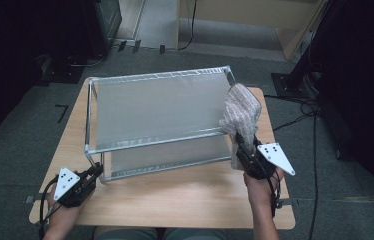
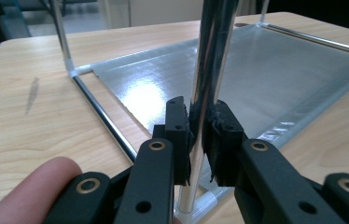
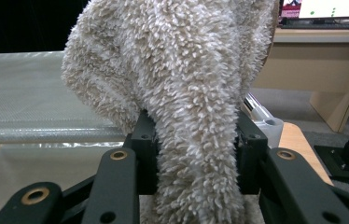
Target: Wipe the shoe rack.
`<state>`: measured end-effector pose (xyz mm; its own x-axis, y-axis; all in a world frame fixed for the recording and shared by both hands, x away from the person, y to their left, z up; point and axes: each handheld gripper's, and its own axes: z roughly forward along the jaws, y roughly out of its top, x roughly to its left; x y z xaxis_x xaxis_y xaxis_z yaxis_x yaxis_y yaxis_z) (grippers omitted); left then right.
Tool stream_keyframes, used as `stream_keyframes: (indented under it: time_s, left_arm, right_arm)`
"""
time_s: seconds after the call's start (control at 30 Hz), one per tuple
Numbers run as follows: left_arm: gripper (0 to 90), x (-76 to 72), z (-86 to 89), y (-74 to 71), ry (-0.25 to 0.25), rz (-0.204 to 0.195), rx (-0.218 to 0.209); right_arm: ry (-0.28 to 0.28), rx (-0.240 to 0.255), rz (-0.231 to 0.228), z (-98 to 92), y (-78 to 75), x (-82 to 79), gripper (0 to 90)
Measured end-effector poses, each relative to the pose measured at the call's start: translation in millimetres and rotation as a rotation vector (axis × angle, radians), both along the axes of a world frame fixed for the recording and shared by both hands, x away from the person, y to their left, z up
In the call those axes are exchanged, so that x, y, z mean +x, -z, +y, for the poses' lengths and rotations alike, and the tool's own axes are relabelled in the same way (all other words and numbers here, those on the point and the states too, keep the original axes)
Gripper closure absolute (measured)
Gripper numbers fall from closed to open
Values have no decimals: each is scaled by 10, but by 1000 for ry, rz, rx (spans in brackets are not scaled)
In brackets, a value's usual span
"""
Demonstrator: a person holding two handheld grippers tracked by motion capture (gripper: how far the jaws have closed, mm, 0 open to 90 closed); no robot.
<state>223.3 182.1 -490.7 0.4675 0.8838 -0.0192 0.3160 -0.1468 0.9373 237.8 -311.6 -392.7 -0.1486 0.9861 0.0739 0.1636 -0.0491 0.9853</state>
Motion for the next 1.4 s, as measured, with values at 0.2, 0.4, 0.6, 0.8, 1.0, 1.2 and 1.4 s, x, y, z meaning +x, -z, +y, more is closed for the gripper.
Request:
stream_keyframes:
  time_s: [0.2, 0.4, 0.6, 0.8, 1.0, 1.2, 1.4]
  left_arm:
    - [807, 181, 74, -17, -61, -3, 27]
    - [805, 376, 190, -25, -101, 9, 19]
    - [804, 639, 251, -30, -128, 19, 10]
    - [801, 865, 249, -39, -143, 30, 3]
    - [797, 1057, 301, -59, -170, 57, -25]
    - [791, 1187, 381, -79, -191, 79, -41]
    - [771, 1188, 431, -75, -188, 80, -60]
  right_arm:
    - [1, 14, 11, 129, -14, 140, 616]
    - [-4, -8, 24, 287, -38, 242, 615]
    - [-6, -40, 37, 377, -47, 239, 609]
    - [-12, -83, 54, 374, -55, 273, 609]
    - [-11, -87, 87, 390, -52, 406, 609]
    - [-60, -69, 82, 392, -86, 457, 610]
    - [-172, -116, 37, 446, -32, 110, 611]
